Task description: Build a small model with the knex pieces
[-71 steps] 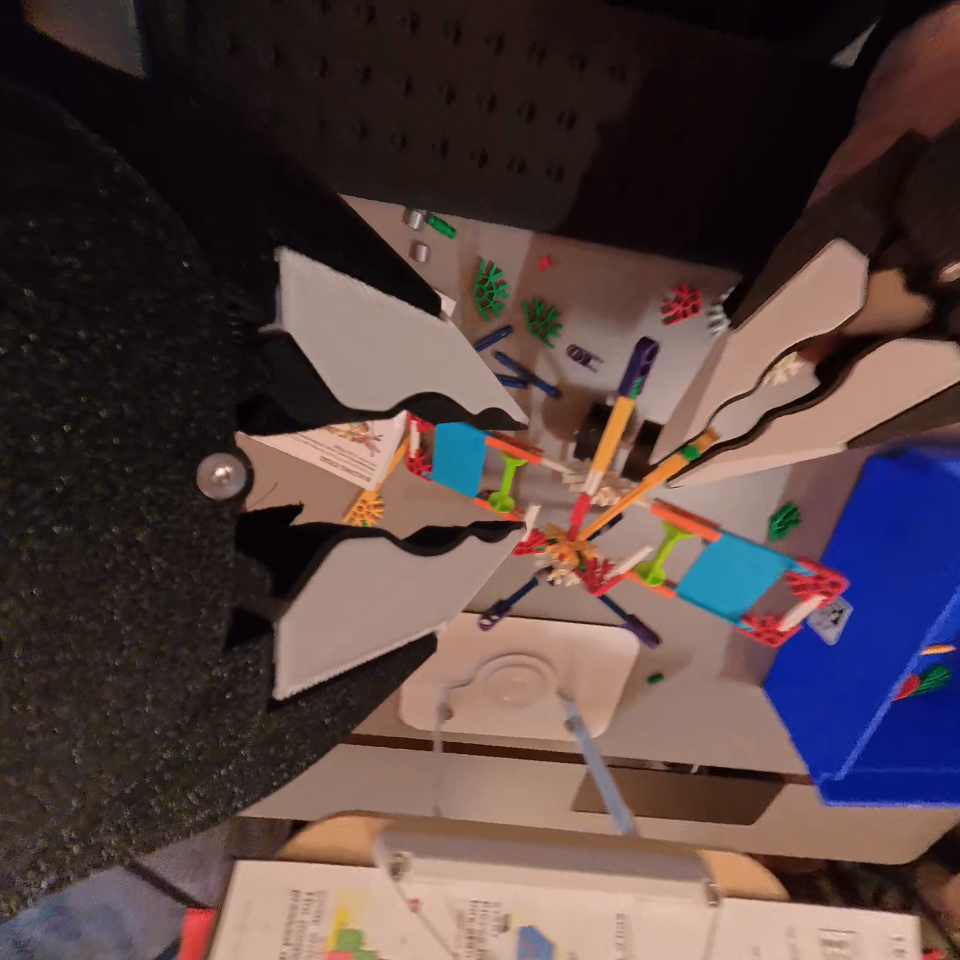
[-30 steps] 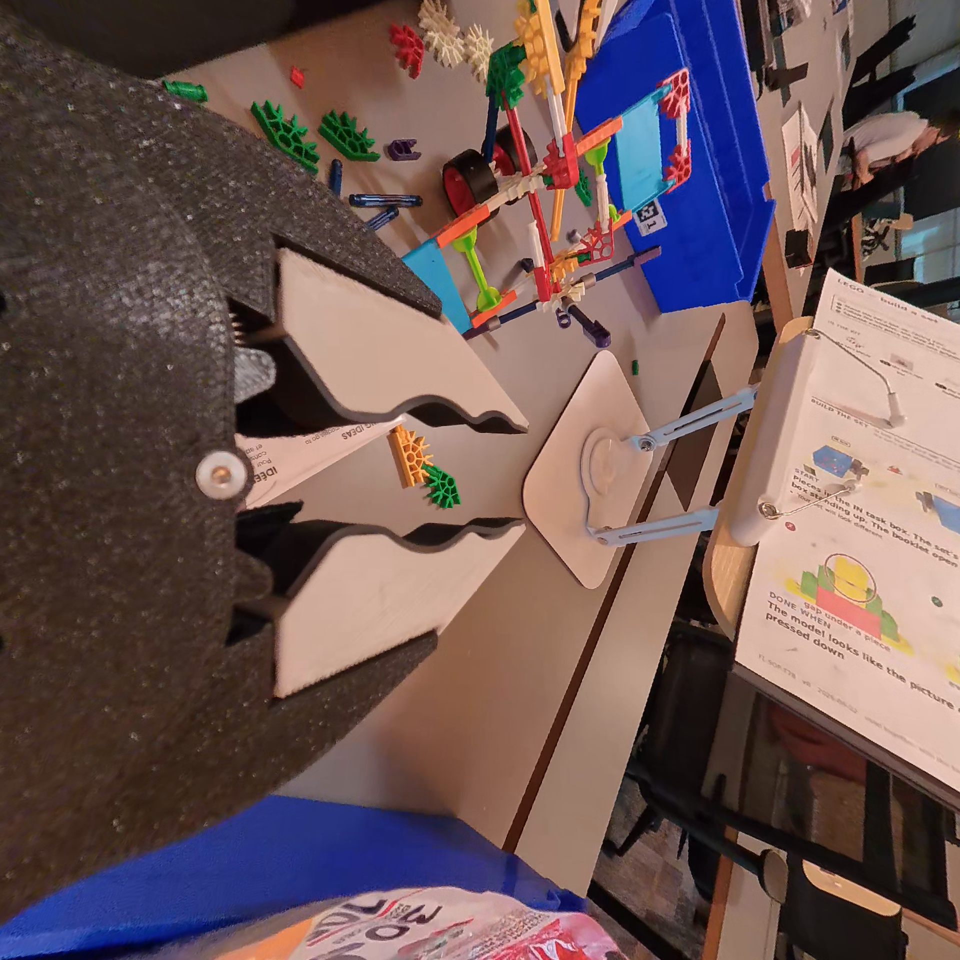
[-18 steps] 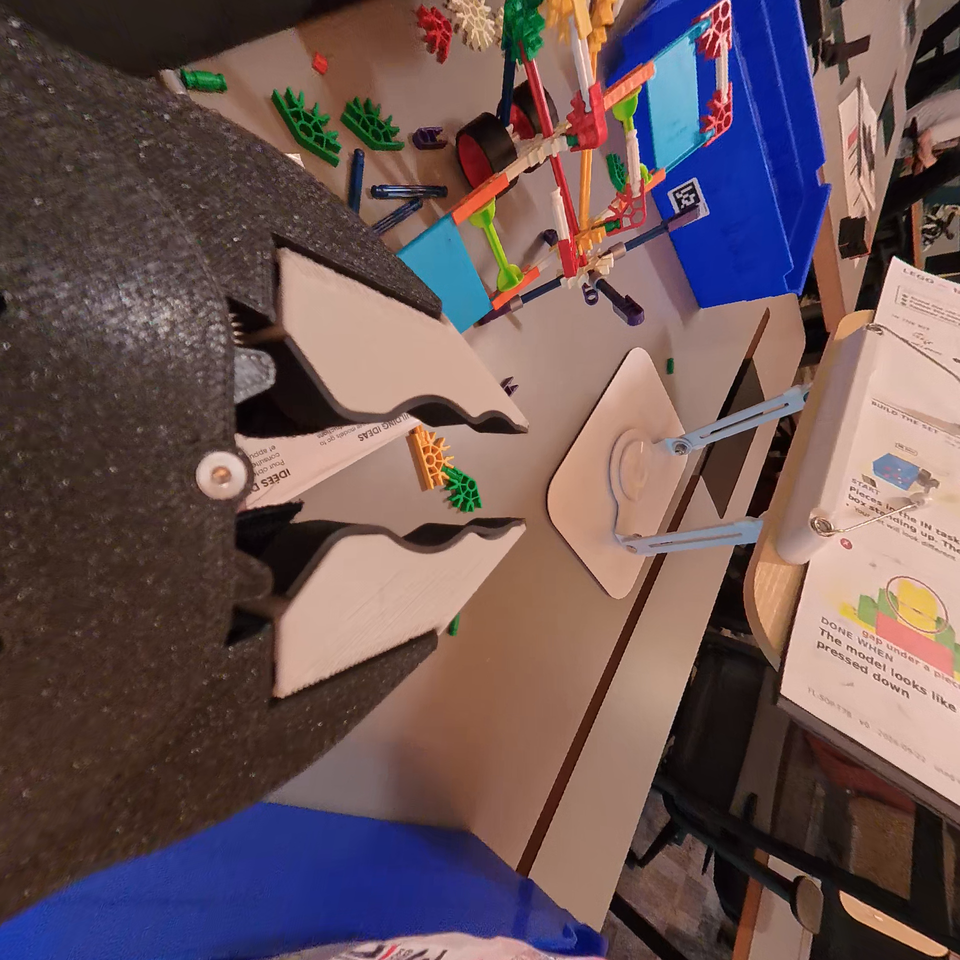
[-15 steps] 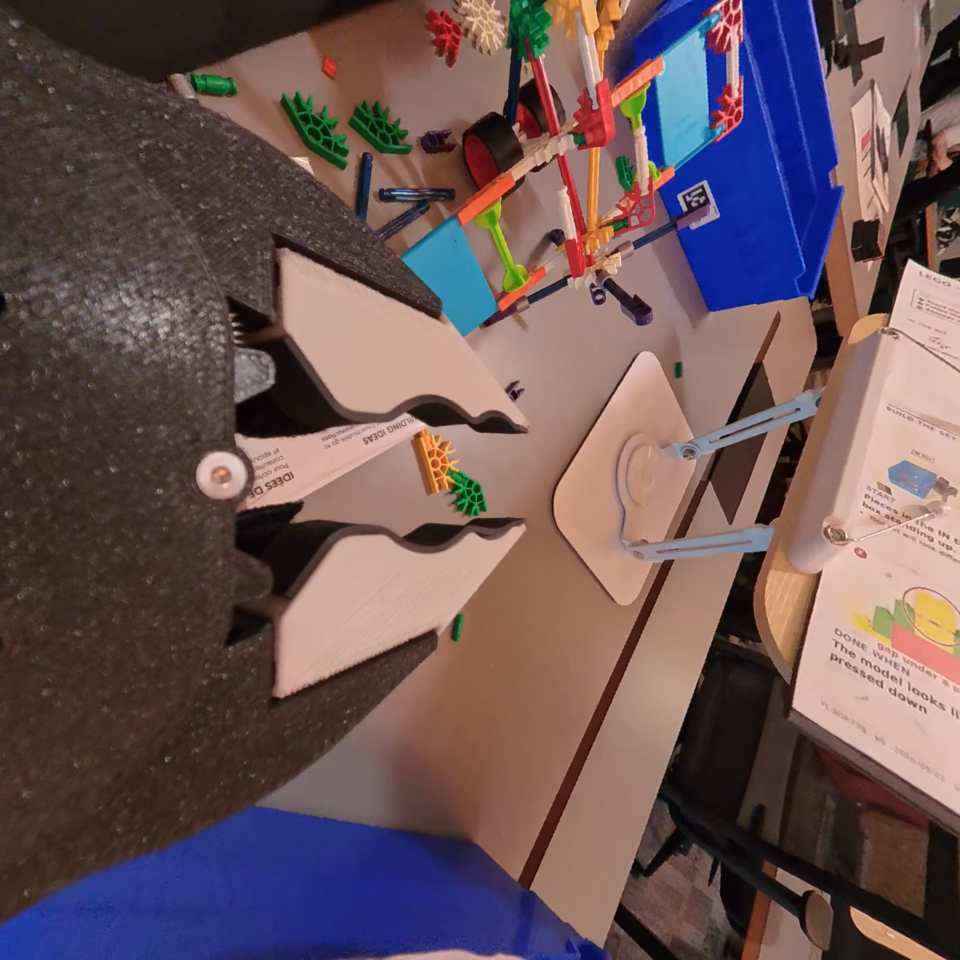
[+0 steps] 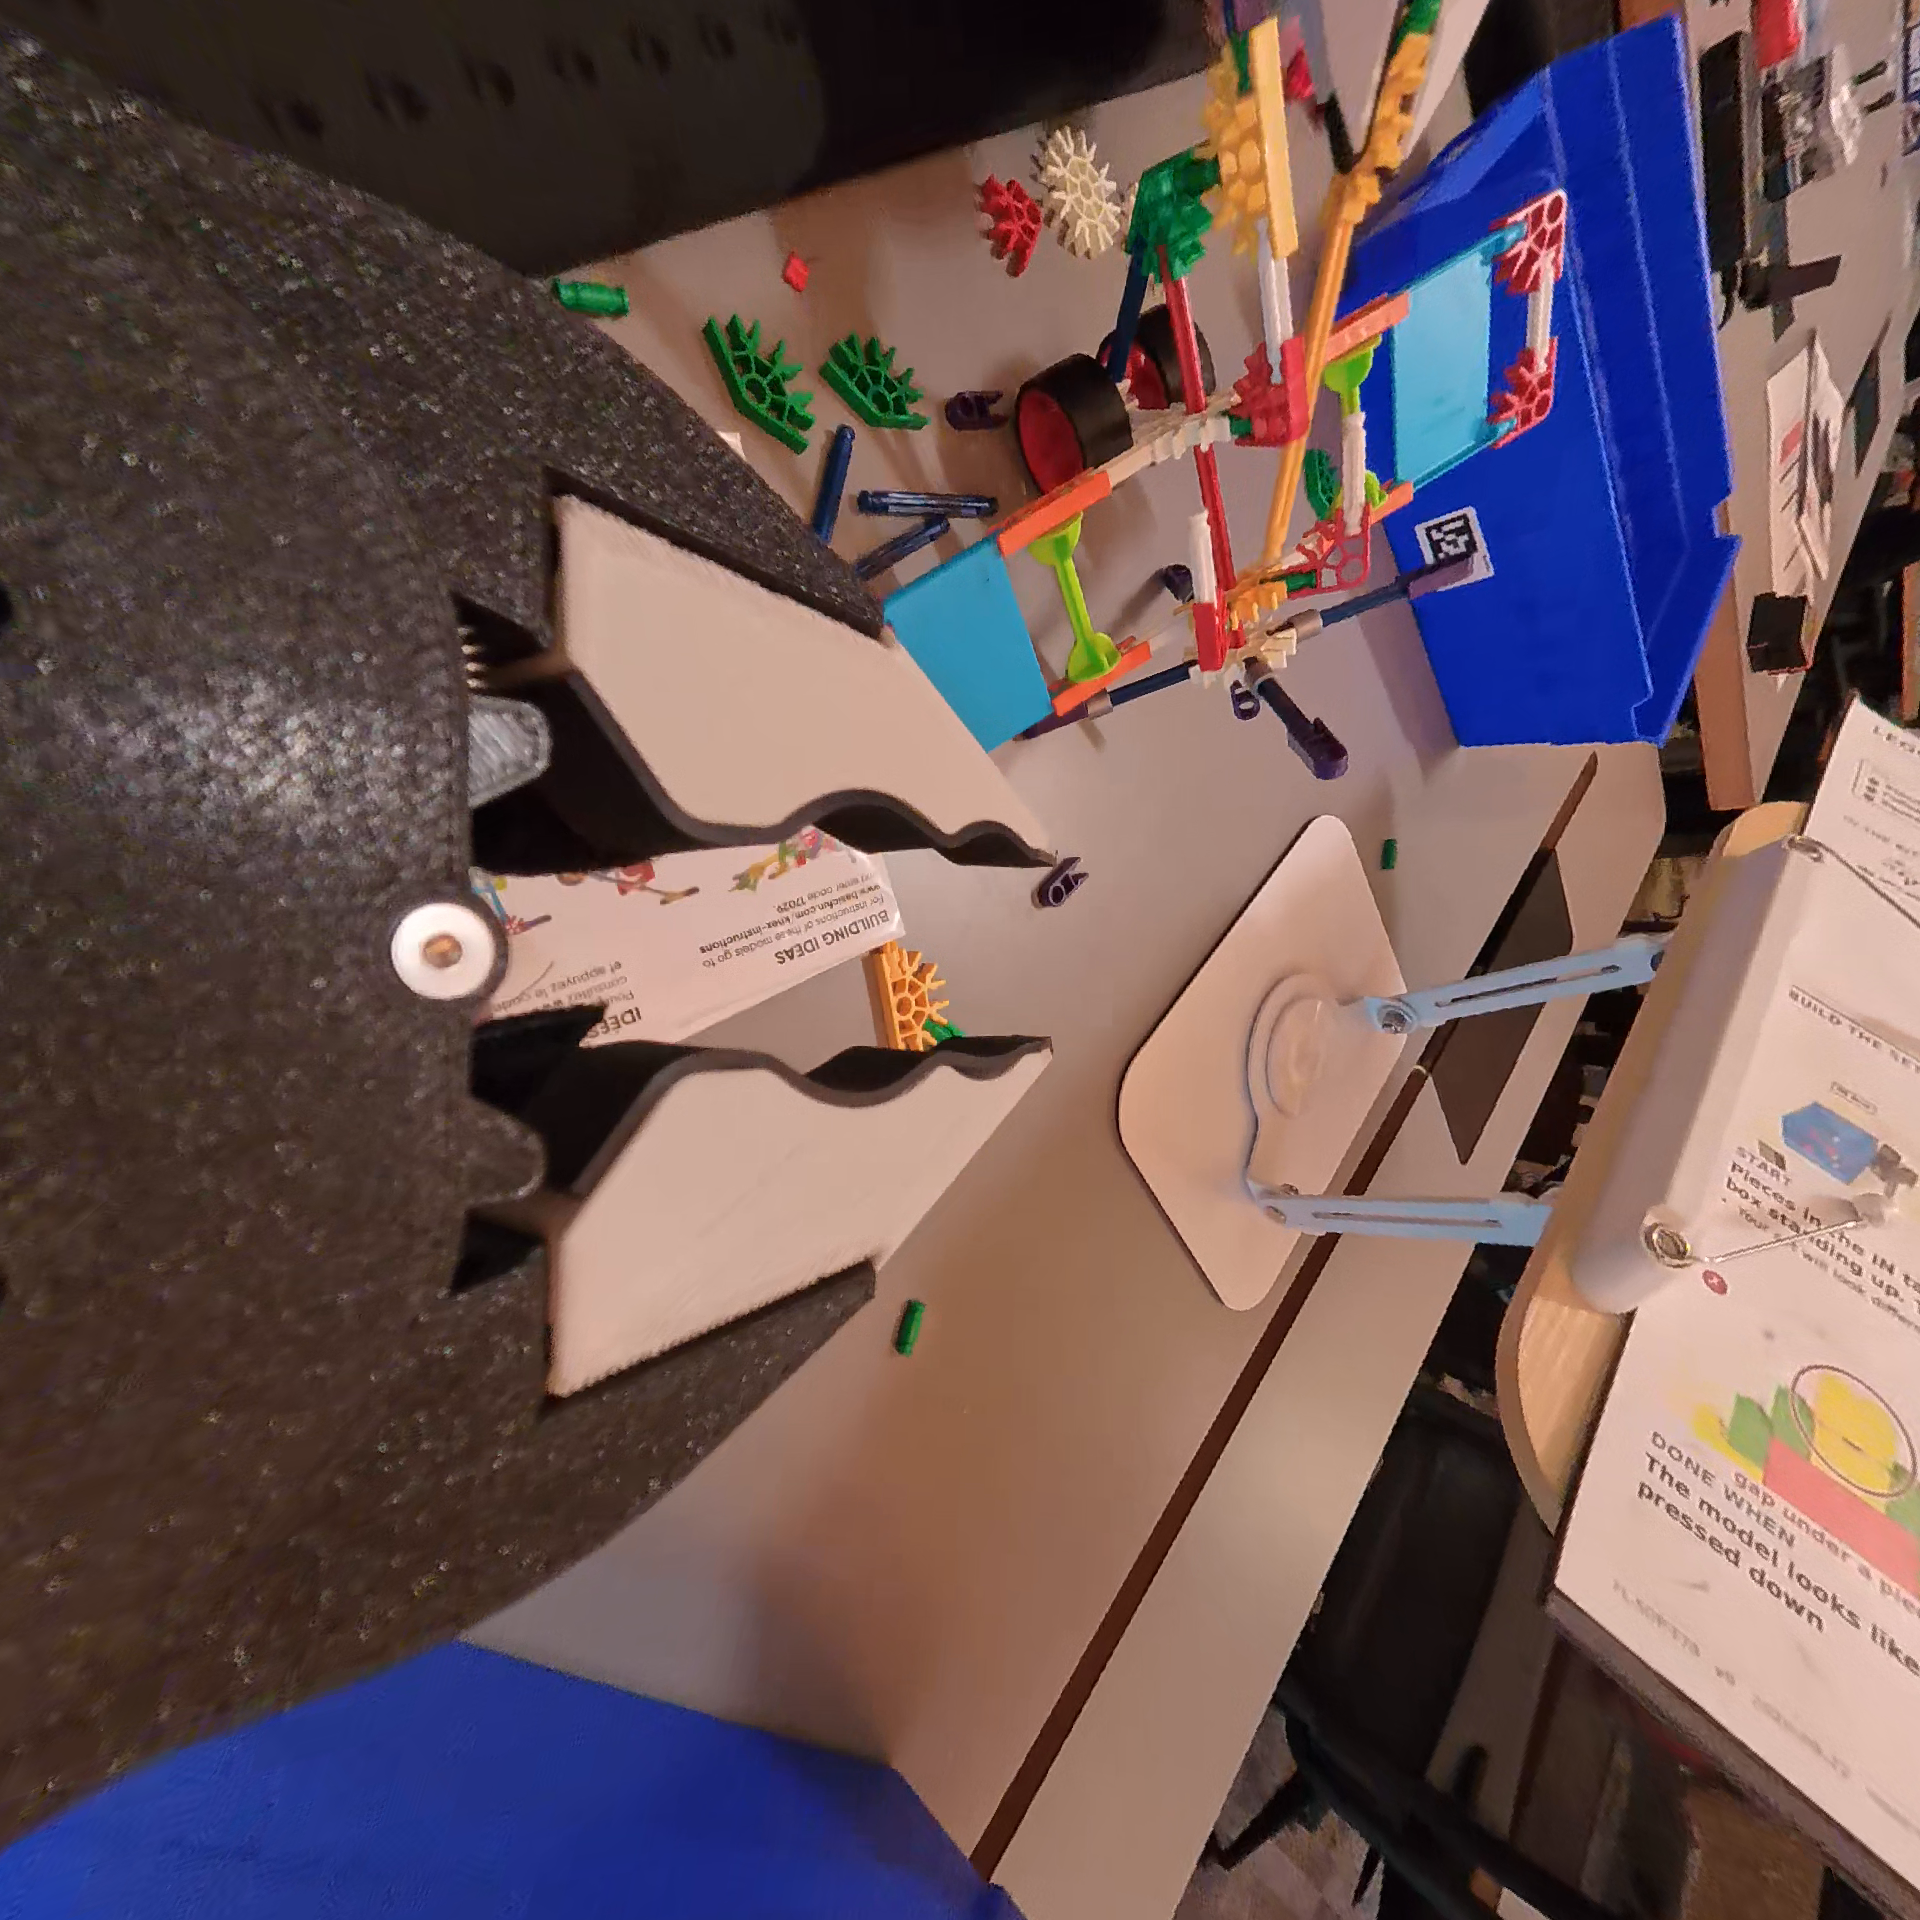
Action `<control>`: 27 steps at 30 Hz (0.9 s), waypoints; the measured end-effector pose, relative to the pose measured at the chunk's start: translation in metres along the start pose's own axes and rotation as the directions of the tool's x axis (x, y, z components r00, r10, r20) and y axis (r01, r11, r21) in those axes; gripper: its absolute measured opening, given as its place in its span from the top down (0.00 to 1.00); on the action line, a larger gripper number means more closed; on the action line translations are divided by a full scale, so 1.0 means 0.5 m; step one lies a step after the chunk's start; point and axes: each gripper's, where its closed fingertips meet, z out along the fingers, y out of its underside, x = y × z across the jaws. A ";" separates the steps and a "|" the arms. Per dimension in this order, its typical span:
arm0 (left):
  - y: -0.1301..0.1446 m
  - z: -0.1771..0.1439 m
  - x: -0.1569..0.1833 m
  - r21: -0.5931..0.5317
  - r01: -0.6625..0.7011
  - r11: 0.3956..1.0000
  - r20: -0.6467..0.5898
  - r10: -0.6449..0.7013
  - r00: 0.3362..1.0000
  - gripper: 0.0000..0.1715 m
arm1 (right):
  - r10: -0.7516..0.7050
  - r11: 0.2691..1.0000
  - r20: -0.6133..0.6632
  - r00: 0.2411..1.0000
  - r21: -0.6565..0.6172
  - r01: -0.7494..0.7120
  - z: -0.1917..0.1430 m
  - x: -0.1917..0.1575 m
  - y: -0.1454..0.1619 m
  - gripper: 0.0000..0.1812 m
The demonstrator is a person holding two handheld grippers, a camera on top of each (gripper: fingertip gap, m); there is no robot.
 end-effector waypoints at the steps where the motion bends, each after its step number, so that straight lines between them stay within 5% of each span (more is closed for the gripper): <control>1: -0.004 -0.004 -0.001 0.013 0.009 1.000 -0.006 -0.008 1.000 0.97 | -0.004 1.000 0.002 1.000 -0.005 0.004 0.000 -0.006 0.000 0.82; 14: -0.027 -0.066 0.014 0.045 0.053 0.998 -0.004 -0.053 0.999 0.97 | -0.077 0.991 0.074 0.994 -0.107 0.085 0.040 -0.127 0.017 0.82; 27: -0.015 -0.117 0.024 0.046 0.093 0.995 -0.021 -0.092 0.996 0.97 | -0.033 0.987 0.098 0.995 -0.154 0.048 0.077 -0.160 0.031 0.82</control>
